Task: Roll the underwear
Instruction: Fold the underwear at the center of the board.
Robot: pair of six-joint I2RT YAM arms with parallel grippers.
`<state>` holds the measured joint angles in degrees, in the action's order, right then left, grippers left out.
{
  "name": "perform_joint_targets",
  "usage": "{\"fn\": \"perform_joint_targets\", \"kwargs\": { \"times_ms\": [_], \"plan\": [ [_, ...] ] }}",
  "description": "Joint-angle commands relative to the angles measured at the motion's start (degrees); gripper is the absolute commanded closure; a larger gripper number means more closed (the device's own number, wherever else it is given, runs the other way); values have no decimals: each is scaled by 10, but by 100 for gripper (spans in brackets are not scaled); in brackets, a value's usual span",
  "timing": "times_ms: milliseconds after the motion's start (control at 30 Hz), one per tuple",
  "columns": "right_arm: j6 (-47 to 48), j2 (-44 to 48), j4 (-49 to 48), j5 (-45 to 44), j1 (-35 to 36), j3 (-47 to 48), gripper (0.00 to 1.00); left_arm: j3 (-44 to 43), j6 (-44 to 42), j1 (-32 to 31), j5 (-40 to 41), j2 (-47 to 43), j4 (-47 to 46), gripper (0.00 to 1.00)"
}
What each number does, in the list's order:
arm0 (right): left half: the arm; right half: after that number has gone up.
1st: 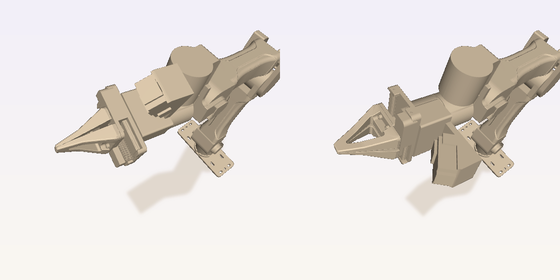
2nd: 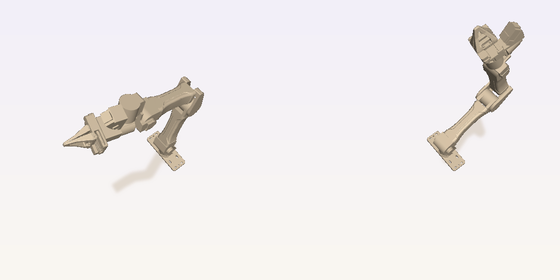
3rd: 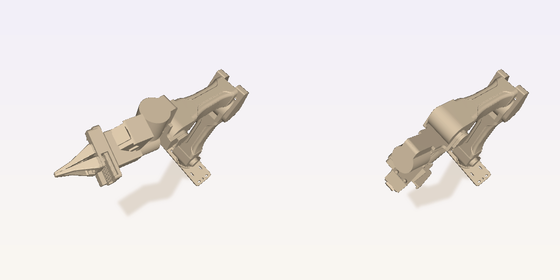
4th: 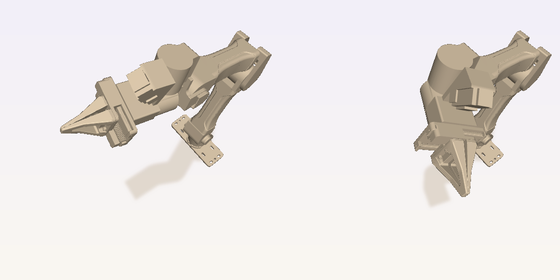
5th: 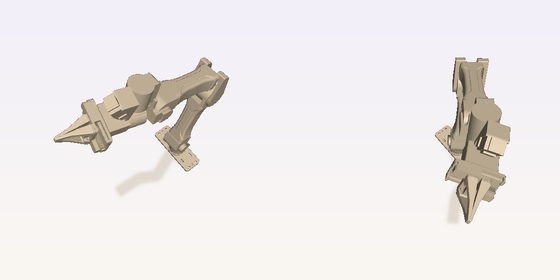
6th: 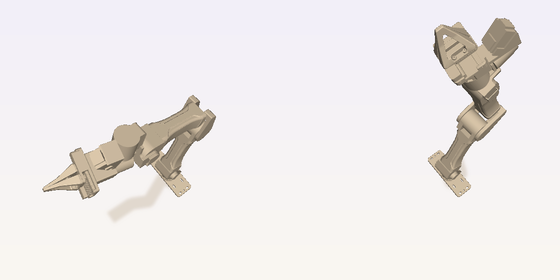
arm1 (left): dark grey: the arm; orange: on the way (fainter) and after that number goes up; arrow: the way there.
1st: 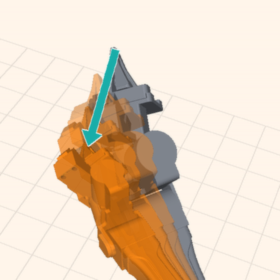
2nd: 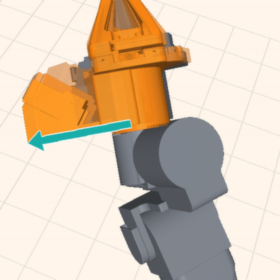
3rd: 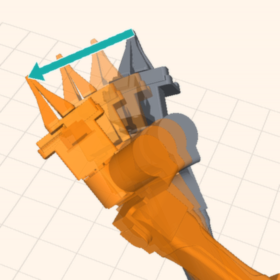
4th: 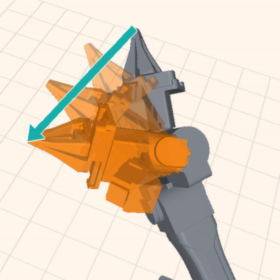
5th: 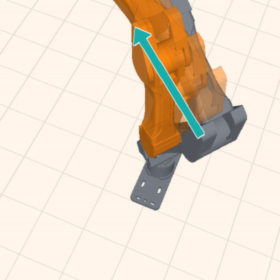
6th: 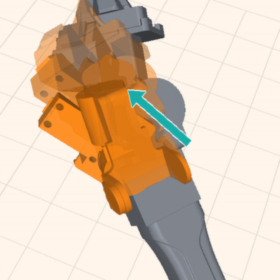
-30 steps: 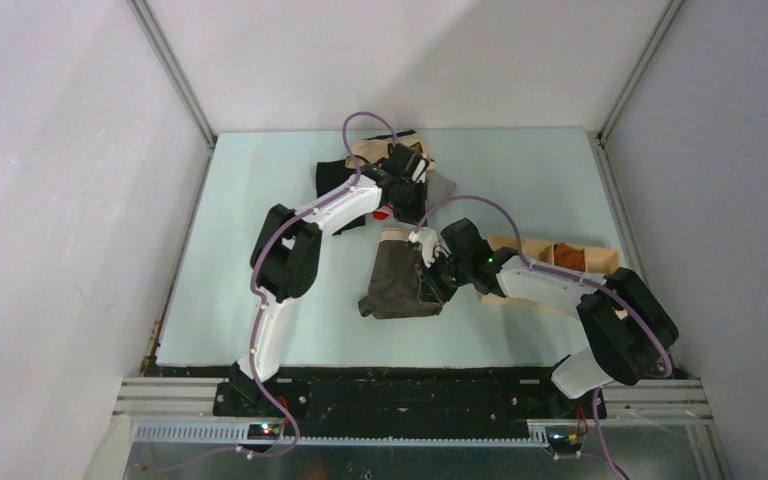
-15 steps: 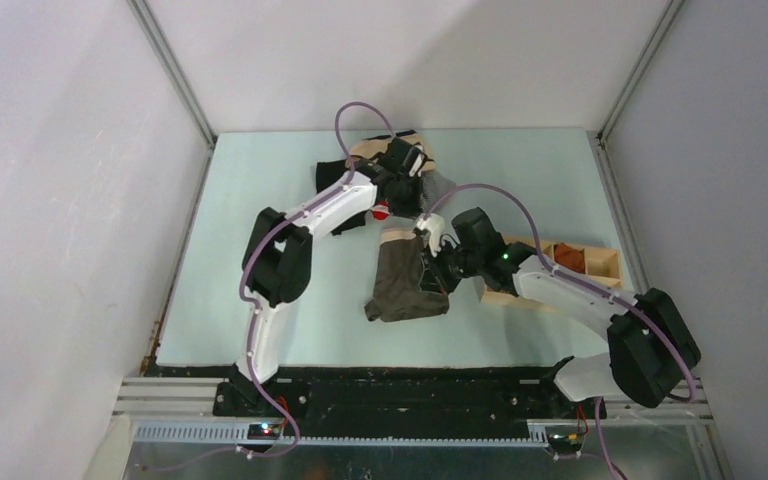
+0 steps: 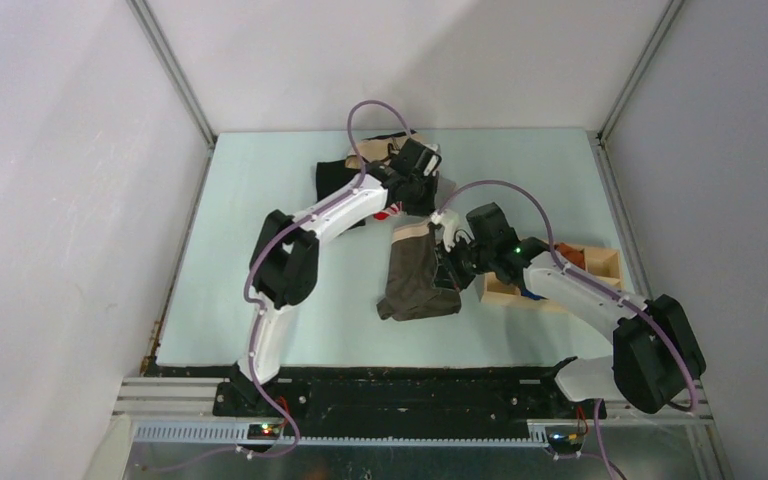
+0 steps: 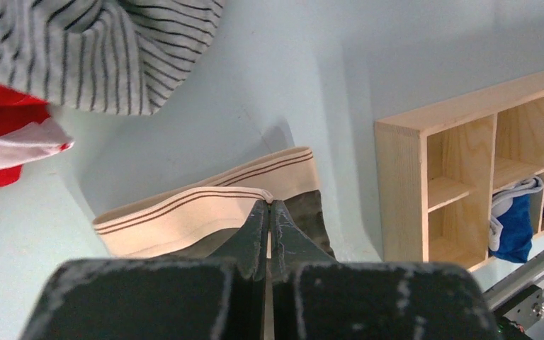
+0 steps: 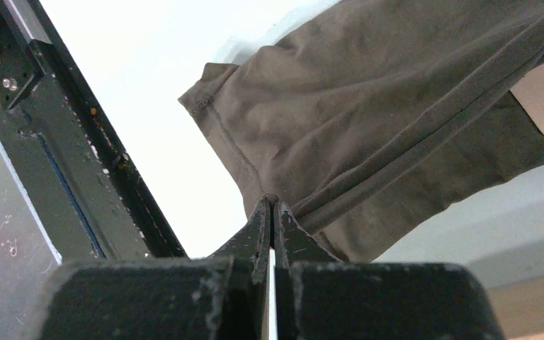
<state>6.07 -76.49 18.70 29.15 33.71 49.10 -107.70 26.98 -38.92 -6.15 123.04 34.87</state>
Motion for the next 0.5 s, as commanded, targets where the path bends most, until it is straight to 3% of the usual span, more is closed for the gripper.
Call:
{"fn": "perform_joint_targets", "kwargs": {
  "times_ms": [0, 333, 467],
  "plan": [
    [25, -11, 23, 17, -21, 11, 100, -40, 7, -11, 6, 35, -29, 100],
    [49, -36, 36, 16, -54, -21, 97, -76, 20, -26, 10, 79, -43, 100],
    [74, -44, 55, 10, -65, -25, 92, -80, 28, -28, 9, 86, -46, 100]
  ]
}}
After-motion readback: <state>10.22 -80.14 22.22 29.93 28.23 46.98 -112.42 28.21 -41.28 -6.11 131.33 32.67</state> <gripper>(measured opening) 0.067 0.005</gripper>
